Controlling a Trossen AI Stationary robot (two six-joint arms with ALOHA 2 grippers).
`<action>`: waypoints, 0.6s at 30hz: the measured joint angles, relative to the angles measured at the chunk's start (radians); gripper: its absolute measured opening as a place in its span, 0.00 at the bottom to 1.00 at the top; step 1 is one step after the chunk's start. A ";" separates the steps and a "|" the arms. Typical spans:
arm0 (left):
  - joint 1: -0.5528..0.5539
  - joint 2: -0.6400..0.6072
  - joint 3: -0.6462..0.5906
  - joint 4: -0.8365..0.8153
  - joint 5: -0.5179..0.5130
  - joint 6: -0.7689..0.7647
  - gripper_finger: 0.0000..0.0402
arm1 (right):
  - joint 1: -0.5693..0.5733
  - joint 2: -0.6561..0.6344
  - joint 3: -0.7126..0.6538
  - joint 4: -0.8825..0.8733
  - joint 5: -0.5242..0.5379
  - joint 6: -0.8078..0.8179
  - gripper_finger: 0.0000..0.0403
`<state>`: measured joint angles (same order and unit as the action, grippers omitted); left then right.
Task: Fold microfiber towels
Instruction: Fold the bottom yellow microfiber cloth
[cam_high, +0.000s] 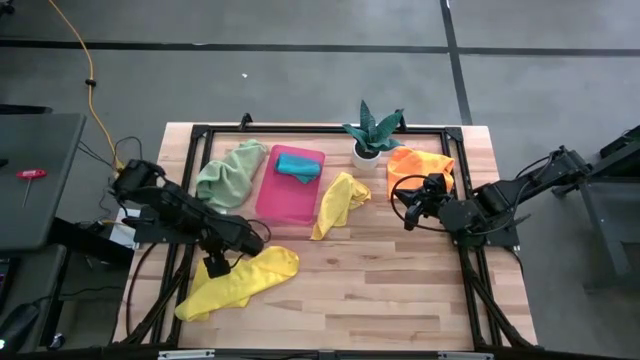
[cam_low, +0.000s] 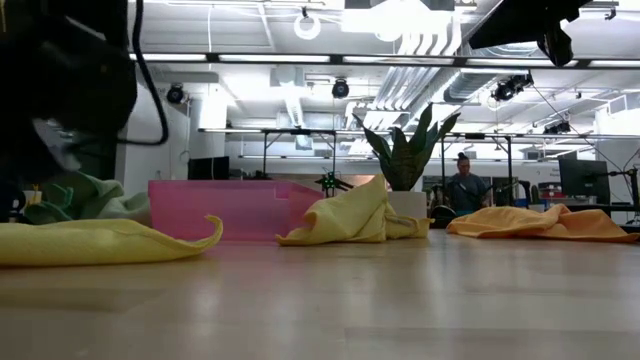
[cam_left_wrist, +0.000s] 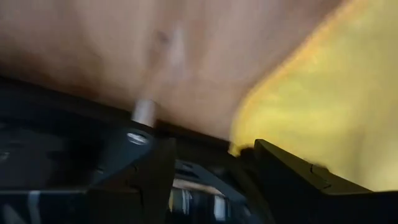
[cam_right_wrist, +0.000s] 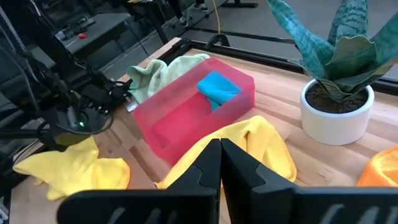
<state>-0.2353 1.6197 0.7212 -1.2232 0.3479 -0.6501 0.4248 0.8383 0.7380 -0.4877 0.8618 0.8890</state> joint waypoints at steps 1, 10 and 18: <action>-0.001 0.015 0.000 0.000 0.029 0.014 0.51 | 0.000 0.000 0.000 -0.005 -0.001 0.000 0.00; -0.016 0.078 0.000 0.056 0.072 0.043 0.51 | 0.000 0.000 0.000 -0.025 -0.003 0.000 0.00; -0.031 0.078 0.000 0.077 0.089 0.025 0.49 | 0.000 0.000 0.000 -0.030 -0.057 0.000 0.00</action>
<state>-0.2663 1.6981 0.7208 -1.1463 0.4374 -0.6246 0.4248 0.8383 0.7380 -0.5173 0.8049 0.8886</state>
